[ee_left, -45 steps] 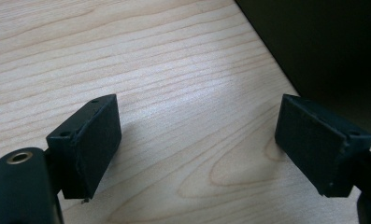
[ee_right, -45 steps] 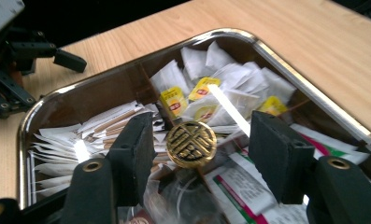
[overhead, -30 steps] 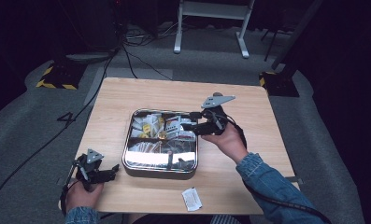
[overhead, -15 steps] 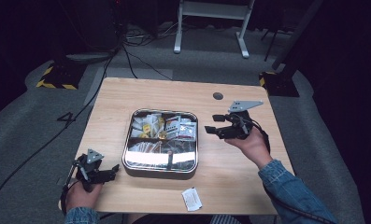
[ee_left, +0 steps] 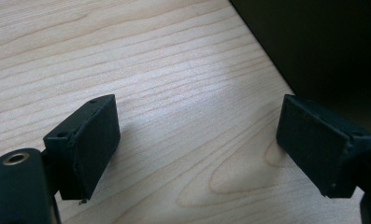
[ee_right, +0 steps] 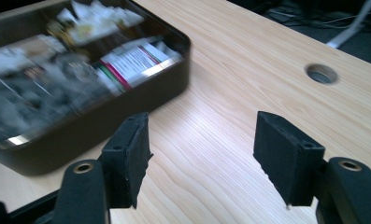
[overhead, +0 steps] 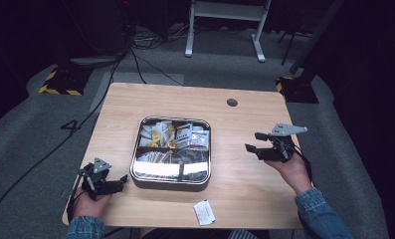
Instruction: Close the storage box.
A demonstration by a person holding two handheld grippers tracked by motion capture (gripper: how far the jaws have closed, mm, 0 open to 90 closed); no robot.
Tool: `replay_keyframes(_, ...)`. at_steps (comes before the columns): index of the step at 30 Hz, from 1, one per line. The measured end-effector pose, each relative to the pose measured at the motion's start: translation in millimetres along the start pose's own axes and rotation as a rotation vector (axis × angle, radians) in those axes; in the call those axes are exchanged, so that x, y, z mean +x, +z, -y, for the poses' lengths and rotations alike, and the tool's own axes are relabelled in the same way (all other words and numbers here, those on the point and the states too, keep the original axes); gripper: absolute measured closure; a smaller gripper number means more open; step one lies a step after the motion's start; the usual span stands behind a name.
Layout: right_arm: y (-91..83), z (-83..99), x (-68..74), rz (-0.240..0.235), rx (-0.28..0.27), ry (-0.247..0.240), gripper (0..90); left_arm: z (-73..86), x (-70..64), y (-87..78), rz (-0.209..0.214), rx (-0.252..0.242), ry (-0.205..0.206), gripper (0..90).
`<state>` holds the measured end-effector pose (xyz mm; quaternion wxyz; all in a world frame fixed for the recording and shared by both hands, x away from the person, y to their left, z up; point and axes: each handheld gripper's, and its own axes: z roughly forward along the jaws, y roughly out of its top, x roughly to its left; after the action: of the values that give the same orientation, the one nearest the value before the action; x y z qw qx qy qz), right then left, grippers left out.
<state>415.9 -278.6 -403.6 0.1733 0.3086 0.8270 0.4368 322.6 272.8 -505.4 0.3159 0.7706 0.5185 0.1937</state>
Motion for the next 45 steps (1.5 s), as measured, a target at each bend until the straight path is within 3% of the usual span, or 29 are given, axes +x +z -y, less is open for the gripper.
replay_keyframes(3, 1.1, 20.1, -6.5, 0.011, 0.007, 0.032, 35.9, -0.3, 0.3, 0.3, 0.001, 0.0, 0.001, 13.8)
replay_keyframes(7, 1.4, 41.4, -12.4, 0.053, 0.014, 0.034, 35.8, -0.5, 0.5, 0.5, 0.001, 0.0, 0.001, 13.8)
replay_keyframes(9, 2.6, 56.1, -16.2, 0.069, 0.005, 0.066, 35.8, -0.6, 0.5, 0.5, 0.001, 0.001, 0.001, 13.9)
replay_keyframes(10, 5.8, 64.0, -19.2, 0.063, 0.041, 0.09, 35.8, -0.7, 0.6, 0.5, 0.001, 0.002, 0.001, 13.9)
replay_keyframes(12, 8.5, 72.8, -22.3, 0.082, 0.081, 0.078, 36.0, -1.0, 0.9, 0.9, 0.003, 0.0, 0.002, 13.9)
replay_keyframes(14, 8.9, 80.1, -26.1, 0.096, 0.088, 0.079, 35.7, -1.5, 1.0, 1.4, 0.001, -0.002, -0.001, 13.9)
replay_keyframes(21, 12.6, 95.3, -35.6, 0.123, 0.117, 0.124, 34.7, -2.6, 1.2, 2.3, 0.001, 0.0, 0.0, 13.9)
replay_keyframes(26, 12.7, 100.6, -38.5, 0.127, 0.108, 0.154, 33.1, -3.2, 0.9, 2.8, -0.004, 0.001, -0.003, 13.8)
replay_keyframes(34, 16.7, 110.1, -39.9, 0.14, 0.126, 0.15, 25.7, -4.0, 1.1, 3.7, -0.006, -0.001, -0.002, 13.7)
replay_keyframes(38, 19.5, 109.1, -37.7, 0.133, 0.148, 0.115, 16.9, -4.1, 1.1, 3.7, -0.006, -0.001, -0.002, 13.7)
replay_keyframes(45, 20.1, 109.1, -37.5, 0.129, 0.156, 0.112, 13.8, -4.1, 1.1, 3.7, -0.006, -0.001, -0.002, 13.7)
